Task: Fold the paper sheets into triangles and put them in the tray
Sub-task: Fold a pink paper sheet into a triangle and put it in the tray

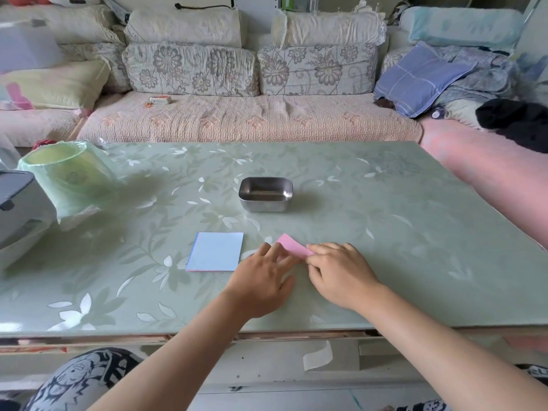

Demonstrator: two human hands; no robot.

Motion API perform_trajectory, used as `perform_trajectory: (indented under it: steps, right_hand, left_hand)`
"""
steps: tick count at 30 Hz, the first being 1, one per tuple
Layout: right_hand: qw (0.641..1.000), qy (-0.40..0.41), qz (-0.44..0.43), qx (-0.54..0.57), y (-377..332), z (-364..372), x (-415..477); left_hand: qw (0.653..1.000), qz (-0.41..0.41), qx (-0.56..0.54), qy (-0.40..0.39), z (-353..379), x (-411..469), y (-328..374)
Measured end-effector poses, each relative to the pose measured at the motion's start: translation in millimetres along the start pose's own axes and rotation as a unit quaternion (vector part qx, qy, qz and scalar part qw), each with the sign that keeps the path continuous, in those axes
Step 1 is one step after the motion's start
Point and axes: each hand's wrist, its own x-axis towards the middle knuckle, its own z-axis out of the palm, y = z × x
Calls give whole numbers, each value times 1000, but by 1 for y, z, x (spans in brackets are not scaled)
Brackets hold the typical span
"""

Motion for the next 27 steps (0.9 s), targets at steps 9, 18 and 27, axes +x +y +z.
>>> perform_trajectory:
  steps: [9, 18, 27]
  right_hand:
    - [998, 14, 58, -24, 10, -1, -12]
    - [996, 26, 83, -7, 17, 0, -8]
    - [994, 24, 86, 65, 18, -9, 18]
  left_hand:
    - [1000, -10, 20, -19, 0, 3, 3]
    - [996, -38, -69, -28, -3, 13, -2]
    - [981, -56, -183, -14, -5, 35, -26]
